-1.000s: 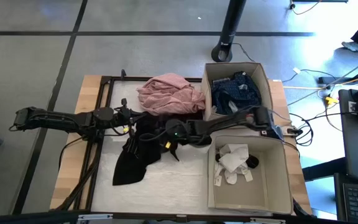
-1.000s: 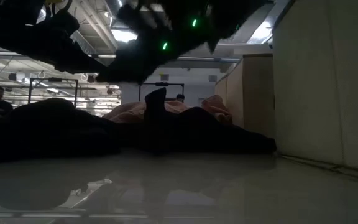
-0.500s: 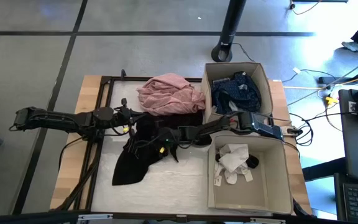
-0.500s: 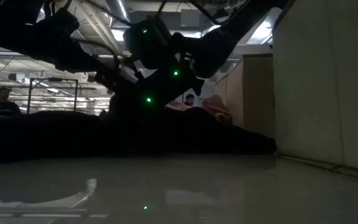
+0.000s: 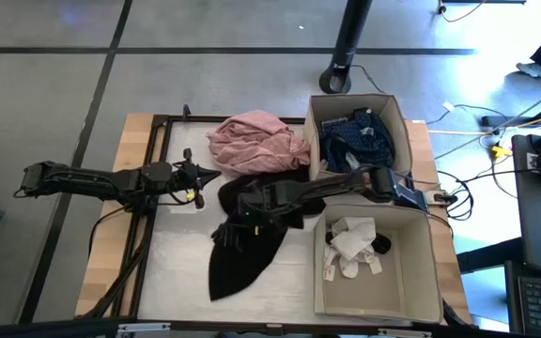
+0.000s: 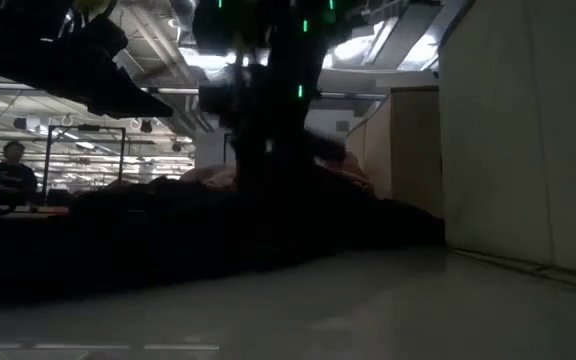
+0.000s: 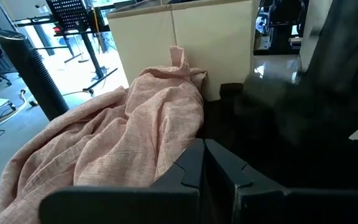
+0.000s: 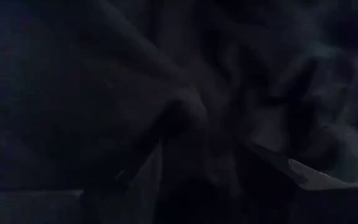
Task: Sort clothes
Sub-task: Put the black sock into the bottom laundry organizer
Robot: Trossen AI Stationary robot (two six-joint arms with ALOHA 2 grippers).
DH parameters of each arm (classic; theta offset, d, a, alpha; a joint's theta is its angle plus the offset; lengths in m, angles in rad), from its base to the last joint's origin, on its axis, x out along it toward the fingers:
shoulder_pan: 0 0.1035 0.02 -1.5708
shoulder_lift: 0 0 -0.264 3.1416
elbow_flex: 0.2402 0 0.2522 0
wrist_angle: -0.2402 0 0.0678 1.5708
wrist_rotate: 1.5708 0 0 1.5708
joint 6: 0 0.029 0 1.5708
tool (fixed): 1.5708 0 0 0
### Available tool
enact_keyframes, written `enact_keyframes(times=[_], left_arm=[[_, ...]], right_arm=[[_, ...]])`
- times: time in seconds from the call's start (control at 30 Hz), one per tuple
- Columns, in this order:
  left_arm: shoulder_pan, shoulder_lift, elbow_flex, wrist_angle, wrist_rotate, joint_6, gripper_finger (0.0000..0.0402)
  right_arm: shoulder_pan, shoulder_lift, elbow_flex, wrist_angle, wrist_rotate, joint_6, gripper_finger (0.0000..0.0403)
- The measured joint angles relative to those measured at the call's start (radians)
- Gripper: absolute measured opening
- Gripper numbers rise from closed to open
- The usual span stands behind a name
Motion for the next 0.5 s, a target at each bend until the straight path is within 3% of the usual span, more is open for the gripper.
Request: enact_keyframes(times=[0.13, 0.33, 0.5], left_arm=[[0.000, 0.000, 0.000, 0.000, 0.000, 0.000, 0.0005], [0.000, 0.000, 0.000, 0.000, 0.000, -0.004, 0.0005], [0.000, 0.000, 0.000, 0.000, 0.000, -0.001, 0.0005]], right_arm=[[0.023, -0.002, 0.086, -0.033, 0.008, 0.003, 0.0200], [0.062, -0.002, 0.087, 0.154, -0.015, 0.003, 0.0200], [0.091, -0.002, 0.009, 0.326, -0.054, -0.059, 0.0200]])
